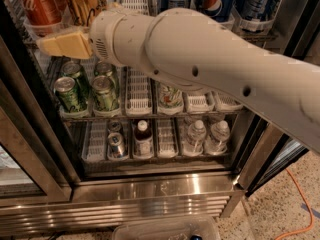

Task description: Pick orange can from middle shelf of fridge

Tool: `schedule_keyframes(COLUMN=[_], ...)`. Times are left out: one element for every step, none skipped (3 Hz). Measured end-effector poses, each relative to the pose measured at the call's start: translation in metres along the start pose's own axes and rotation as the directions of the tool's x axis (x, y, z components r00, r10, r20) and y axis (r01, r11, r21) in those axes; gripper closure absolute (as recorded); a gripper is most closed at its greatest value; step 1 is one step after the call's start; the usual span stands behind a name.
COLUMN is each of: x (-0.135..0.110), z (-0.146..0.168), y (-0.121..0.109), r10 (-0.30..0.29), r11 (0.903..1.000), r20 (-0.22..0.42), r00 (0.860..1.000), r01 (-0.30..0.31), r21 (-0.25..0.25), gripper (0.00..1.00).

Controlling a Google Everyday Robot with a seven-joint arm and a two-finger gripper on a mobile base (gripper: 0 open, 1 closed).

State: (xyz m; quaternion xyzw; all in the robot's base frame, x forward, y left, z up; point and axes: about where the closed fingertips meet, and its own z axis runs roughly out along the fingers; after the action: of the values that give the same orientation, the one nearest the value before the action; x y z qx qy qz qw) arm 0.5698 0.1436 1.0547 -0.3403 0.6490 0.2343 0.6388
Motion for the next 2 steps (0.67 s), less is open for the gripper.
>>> schedule_keyframes(x=[-0.0054,-0.0062], z=[0.0101,0.0147], y=[-0.0032,-0.0089], r10=[0.001,0.003], r11=[0.9999,0.9995], r20=[0.030,0.045], r00=[1.000,0.999], r01=[-0.002,-0.004], r21=[0.011,0.030], gripper=[0.00,0.00])
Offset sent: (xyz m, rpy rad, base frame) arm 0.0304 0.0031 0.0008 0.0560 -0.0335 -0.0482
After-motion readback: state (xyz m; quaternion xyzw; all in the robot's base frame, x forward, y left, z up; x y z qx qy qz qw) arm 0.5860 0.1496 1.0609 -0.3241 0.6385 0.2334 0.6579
